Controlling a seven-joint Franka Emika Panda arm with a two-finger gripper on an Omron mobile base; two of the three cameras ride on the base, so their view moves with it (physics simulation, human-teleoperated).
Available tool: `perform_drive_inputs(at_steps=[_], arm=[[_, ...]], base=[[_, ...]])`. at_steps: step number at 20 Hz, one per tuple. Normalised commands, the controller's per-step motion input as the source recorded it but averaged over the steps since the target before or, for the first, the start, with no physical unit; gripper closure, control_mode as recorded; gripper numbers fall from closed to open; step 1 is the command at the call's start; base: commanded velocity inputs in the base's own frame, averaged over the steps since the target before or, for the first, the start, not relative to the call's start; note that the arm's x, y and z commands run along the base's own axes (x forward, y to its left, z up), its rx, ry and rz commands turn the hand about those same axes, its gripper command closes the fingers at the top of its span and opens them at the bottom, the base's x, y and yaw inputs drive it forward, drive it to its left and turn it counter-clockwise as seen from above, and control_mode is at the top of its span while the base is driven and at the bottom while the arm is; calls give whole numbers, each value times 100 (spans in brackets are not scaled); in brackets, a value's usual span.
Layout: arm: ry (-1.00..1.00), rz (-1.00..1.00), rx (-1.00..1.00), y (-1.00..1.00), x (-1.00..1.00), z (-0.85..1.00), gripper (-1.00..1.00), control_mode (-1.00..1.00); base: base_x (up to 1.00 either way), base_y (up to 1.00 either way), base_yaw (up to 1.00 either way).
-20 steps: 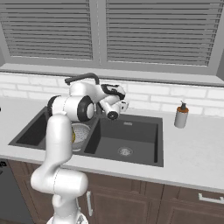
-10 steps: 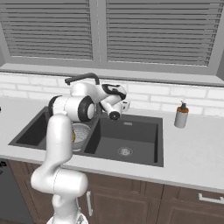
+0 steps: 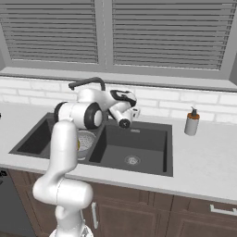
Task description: Put the colander in the sink, put the banana in the colander, and turn on the sink faucet and pour water over the colander.
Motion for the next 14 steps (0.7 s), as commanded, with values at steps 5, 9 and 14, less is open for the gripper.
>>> perform_drive_inputs(at_steps=[5,9,14], arm=[[0,0,4,-92,0,0,-100,-100],[1,0,3,-81,0,0,-100,-100],[1,0,0,-50,0,0,-100,-100]], base=[[0,0,0],[0,0,0],[0,0,0]])
